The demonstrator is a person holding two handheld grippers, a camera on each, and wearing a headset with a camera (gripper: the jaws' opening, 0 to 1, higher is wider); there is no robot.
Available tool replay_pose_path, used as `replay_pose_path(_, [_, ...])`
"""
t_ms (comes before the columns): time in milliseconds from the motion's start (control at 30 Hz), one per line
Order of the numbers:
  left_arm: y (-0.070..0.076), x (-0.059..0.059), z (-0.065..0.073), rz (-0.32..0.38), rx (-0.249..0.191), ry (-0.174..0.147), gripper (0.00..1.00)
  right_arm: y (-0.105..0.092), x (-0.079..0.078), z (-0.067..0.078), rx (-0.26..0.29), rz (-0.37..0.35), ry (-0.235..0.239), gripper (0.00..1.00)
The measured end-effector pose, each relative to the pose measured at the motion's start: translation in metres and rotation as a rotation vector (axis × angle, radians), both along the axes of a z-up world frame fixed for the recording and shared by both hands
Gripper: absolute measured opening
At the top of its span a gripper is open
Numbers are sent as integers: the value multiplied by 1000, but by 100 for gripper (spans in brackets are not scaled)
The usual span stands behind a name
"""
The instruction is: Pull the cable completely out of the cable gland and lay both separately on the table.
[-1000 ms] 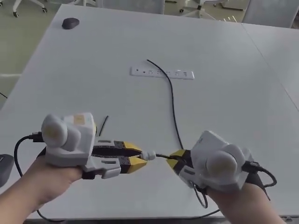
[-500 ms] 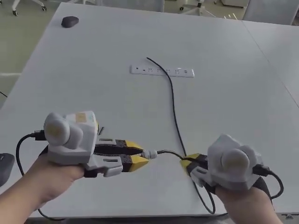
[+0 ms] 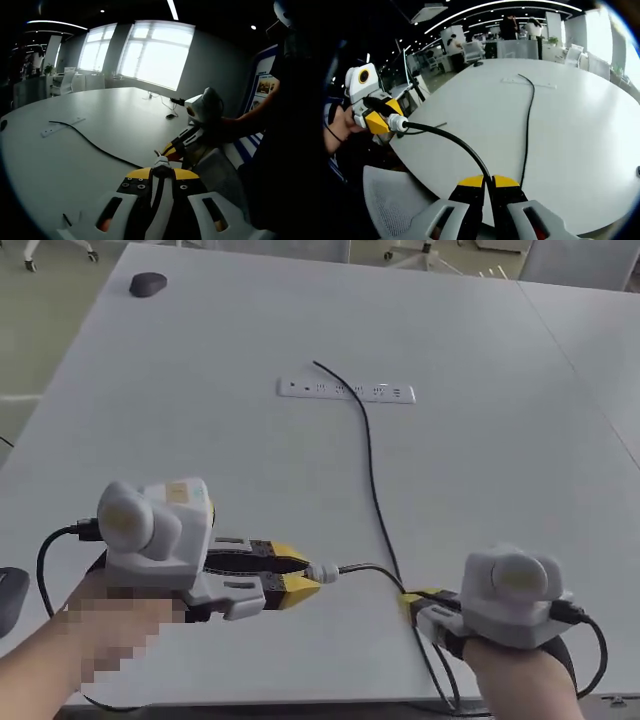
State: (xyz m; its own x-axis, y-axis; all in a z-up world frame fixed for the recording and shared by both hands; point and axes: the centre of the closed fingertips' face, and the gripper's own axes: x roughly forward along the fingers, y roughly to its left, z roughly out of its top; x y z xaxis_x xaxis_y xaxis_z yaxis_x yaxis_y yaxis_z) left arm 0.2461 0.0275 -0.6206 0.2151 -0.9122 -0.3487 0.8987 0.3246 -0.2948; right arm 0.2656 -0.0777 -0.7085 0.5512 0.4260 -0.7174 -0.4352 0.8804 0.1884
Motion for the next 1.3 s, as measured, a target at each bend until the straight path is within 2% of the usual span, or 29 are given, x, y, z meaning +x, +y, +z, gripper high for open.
replay_pose_path(200, [4,4,0,10,-4,7,15,1,1,4,15,4,-19,1])
replay_pose_path(300, [6,6,-1,14,-1,9,15,1,1,7,-6,31,-42,2])
replay_pose_path(367, [6,6,-1,16,-2,10,15,-2,3,12,-56,76,-84,2])
replay_pose_path(500, [7,9,0,20,-7,10,15,-4,3,21,-39,83,-98,4])
replay_pose_path(633, [6,8,-1,13,-10,10,15,-1,2,34,-49,111,-113,13])
replay_pose_path(667, [4,8,-1,13,-11,10,15,1,4,43,-63,118,-144,16])
replay_pose_path(700, [4,8,-1,13,-11,11,15,4,3,48,-67,130,-150,20])
replay_pose_path(733, [3,8,-1,12,-11,11,15,8,2,52,-72,157,-151,21])
replay_pose_path(800, [2,9,0,10,-13,8,15,22,-1,61,-110,251,-184,24])
replay_pose_path(833, [2,9,0,12,-13,8,15,31,-2,66,-149,311,-210,25])
replay_pose_path(867, [2,9,0,12,-14,9,15,33,-2,68,-161,327,-216,24])
replay_pose_path(900, [2,9,0,10,-15,10,15,44,-2,74,-207,389,-252,23])
replay_pose_path(1033, [1,9,-1,5,-12,9,15,65,1,79,-268,484,-308,16])
replay_pose_path(1100, [2,8,-1,6,-13,10,15,71,0,76,-284,522,-308,15])
replay_pose_path(1267, [1,5,-1,-4,-8,8,15,84,0,79,-316,610,-355,11])
replay_pose_path(1300, [1,5,-2,-3,-7,7,15,86,-1,78,-325,629,-351,10])
